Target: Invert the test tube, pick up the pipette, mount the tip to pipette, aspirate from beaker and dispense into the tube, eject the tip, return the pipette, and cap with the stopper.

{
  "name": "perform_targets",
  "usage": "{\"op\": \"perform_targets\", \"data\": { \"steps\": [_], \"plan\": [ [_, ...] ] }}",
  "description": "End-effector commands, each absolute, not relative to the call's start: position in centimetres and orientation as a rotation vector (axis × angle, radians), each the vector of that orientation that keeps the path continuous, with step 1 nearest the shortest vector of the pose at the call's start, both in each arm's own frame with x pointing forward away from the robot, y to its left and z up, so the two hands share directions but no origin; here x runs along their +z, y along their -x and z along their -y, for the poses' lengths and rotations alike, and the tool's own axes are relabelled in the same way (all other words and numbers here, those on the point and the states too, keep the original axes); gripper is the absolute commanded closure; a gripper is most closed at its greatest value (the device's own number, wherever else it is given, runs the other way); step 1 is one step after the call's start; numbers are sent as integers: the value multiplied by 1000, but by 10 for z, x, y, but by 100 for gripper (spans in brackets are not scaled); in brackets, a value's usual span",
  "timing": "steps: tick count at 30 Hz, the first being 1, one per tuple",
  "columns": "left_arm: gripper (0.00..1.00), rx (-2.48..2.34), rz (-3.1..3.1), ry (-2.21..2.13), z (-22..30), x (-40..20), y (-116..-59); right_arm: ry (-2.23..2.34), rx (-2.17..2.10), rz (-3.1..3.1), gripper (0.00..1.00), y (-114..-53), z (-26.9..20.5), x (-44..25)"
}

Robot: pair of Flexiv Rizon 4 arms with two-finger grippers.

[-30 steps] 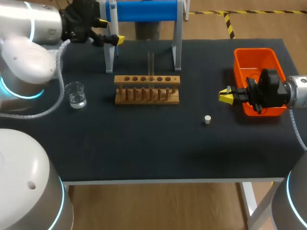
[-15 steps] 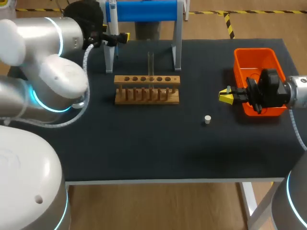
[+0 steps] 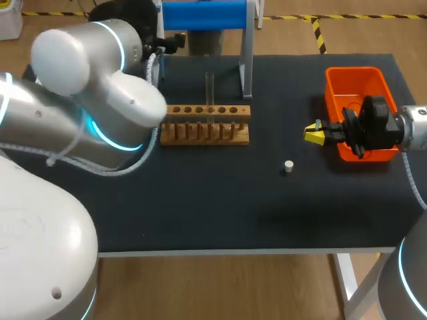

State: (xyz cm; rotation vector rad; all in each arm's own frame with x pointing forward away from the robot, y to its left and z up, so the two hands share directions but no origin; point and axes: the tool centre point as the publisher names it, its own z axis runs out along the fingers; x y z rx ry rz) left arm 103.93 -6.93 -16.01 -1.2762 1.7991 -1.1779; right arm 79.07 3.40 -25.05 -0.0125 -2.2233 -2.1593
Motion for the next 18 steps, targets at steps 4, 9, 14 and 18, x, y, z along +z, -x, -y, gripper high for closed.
{"op": "perform_targets", "data": {
  "steps": [4,9,14,18],
  "plan": [
    [0,-972,-1525,1379,71,-164,-1055,14,-2158,2226,100,-790,-34,-250],
    [0,-983,-1482,1388,66,-168,-1067,14,-2158,2226,100,-790,-34,-250],
    [0,-1007,-1447,1391,60,-173,-1076,14,-2158,2226,100,-790,-34,-250],
    [0,-1029,-1432,1392,55,-179,-1085,14,-2158,2226,100,-790,-34,-250]
  ]
}}
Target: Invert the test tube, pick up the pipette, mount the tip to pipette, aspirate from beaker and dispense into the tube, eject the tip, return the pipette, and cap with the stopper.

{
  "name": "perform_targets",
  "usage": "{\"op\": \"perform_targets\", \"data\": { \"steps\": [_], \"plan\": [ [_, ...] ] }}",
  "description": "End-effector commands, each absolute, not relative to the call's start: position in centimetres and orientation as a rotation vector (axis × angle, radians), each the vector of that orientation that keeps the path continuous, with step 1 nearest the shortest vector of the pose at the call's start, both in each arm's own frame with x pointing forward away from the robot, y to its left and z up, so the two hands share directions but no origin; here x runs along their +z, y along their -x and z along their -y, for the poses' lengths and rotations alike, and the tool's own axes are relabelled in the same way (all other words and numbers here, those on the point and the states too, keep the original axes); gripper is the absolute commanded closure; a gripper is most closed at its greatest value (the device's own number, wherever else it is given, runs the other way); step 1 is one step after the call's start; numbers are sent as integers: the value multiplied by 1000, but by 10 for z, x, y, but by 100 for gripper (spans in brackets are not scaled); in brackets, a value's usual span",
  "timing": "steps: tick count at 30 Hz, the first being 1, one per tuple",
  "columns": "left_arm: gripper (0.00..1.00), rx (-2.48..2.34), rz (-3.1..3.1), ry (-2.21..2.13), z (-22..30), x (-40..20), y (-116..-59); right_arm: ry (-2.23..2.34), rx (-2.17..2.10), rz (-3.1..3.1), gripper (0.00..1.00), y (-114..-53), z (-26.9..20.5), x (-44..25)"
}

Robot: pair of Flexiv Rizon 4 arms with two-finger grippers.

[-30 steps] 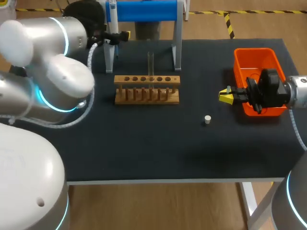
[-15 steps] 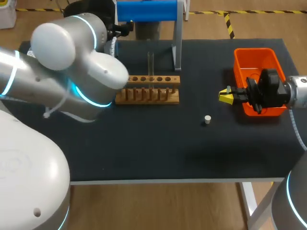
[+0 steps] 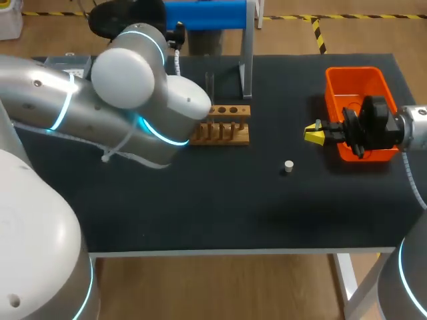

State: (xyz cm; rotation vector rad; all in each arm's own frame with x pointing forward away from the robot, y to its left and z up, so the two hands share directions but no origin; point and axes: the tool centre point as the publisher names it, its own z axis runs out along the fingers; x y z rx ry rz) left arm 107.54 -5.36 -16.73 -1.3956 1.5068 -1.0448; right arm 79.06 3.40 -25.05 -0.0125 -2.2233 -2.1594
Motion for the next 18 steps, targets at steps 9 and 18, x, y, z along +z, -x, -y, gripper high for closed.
{"op": "perform_targets", "data": {
  "steps": [9,18],
  "plan": [
    [0,-1115,-1409,1384,51,-190,-1099,14,-2158,2226,100,-790,-34,-250],
    [0,-1158,-1404,1360,47,-196,-1110,14,-2158,2226,100,-790,-34,-250]
  ]
}}
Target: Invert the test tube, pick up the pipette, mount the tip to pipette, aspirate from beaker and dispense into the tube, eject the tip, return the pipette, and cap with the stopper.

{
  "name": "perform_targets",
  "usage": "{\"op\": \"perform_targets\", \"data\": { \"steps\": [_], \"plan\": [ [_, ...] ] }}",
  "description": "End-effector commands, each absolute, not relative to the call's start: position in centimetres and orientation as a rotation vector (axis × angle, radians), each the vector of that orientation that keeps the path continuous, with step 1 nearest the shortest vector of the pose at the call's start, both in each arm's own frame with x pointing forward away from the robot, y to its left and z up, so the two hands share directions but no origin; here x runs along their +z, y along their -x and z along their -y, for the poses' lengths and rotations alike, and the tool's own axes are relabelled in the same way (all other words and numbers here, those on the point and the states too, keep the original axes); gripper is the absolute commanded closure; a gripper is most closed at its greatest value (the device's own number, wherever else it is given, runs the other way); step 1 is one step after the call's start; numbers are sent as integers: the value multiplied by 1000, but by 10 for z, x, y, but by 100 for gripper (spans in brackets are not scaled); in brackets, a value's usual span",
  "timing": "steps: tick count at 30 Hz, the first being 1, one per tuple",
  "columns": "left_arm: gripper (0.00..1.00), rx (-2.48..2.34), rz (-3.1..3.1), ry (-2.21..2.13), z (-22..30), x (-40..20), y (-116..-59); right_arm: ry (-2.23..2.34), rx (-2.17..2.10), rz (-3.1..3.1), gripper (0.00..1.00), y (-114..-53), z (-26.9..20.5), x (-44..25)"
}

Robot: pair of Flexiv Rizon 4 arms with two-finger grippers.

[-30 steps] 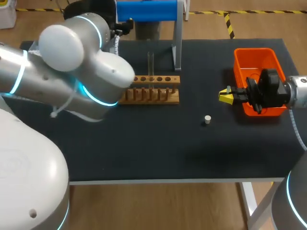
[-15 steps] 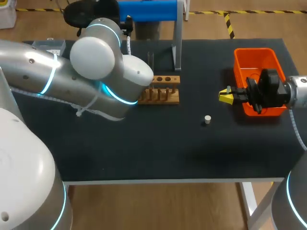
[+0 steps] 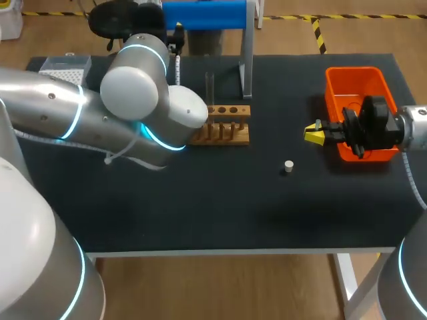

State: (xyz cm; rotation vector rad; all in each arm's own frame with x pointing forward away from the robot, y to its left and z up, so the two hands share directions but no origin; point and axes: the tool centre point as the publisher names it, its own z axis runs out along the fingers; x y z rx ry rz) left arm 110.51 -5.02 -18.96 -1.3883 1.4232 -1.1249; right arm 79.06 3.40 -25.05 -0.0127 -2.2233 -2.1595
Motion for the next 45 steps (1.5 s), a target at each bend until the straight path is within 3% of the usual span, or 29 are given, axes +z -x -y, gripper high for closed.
{"op": "perform_targets", "data": {
  "steps": [1,3,6,9,11,16,24,45],
  "plan": [
    [4,-1159,-1403,1359,47,-197,-1112,14,-2158,2226,100,-790,-34,-250],
    [3,-1162,-1401,1360,46,-198,-1114,14,-2158,2226,100,-790,-34,-250],
    [15,-1162,-1403,1357,47,-199,-1118,14,-2158,2226,100,-790,-34,-250],
    [15,-1163,-1404,1357,47,-200,-1121,14,-2158,2226,100,-790,-34,-250],
    [22,-1163,-1406,1355,48,-200,-1123,14,-2158,2226,100,-790,-34,-250],
    [21,-1166,-1416,1349,49,-201,-1128,14,-2158,2226,100,-790,-34,-250],
    [32,-1165,-1430,1340,49,-201,-1135,14,-2158,2226,100,-790,-34,-250],
    [33,-1155,-1476,1313,44,-202,-1159,14,-2158,2226,100,-790,-34,-250]
  ]
}}
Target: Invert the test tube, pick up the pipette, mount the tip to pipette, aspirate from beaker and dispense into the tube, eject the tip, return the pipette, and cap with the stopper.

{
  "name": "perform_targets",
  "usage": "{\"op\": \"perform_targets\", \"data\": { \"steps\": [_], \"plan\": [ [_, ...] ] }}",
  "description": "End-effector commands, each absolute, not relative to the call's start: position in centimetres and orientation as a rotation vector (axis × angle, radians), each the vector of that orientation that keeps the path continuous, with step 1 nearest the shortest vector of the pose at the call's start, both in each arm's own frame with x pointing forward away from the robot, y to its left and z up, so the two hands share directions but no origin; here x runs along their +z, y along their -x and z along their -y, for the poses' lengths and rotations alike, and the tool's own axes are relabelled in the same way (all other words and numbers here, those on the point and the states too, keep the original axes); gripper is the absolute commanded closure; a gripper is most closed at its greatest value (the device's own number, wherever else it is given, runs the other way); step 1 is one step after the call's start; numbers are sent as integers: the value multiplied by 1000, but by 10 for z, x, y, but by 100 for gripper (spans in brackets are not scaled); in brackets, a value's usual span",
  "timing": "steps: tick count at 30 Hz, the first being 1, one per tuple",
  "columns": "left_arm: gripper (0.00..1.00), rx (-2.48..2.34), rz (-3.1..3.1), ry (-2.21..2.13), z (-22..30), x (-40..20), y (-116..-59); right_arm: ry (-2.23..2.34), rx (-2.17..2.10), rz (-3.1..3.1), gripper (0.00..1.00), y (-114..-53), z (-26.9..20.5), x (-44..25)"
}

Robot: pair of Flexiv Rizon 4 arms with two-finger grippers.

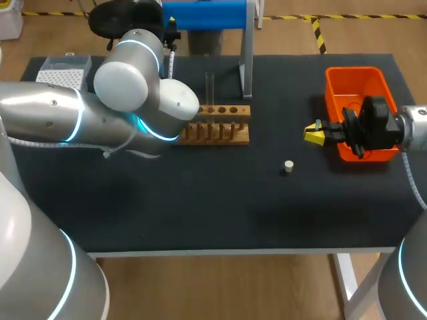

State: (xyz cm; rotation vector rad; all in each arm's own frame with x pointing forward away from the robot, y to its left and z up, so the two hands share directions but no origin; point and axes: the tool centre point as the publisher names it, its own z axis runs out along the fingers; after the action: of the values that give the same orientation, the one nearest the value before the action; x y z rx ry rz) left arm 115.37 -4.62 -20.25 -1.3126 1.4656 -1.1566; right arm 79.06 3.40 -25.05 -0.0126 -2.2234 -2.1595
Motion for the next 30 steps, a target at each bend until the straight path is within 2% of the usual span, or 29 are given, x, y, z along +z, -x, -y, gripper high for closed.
{"op": "perform_targets", "data": {
  "steps": [1,8,10,15,30],
  "plan": [
    [33,-1154,-1477,1312,44,-202,-1160,14,-2158,2226,100,-790,-34,-250],
    [35,-1152,-1484,1314,44,-205,-1164,14,-2158,2226,100,-790,-34,-250],
    [50,-1152,-1484,1314,44,-205,-1165,14,-2158,2226,100,-790,-34,-250],
    [55,-1149,-1487,1317,44,-206,-1167,14,-2158,2226,100,-790,-34,-250],
    [55,-1142,-1486,1330,42,-210,-1173,14,-2158,2226,100,-790,-34,-250]
  ]
}}
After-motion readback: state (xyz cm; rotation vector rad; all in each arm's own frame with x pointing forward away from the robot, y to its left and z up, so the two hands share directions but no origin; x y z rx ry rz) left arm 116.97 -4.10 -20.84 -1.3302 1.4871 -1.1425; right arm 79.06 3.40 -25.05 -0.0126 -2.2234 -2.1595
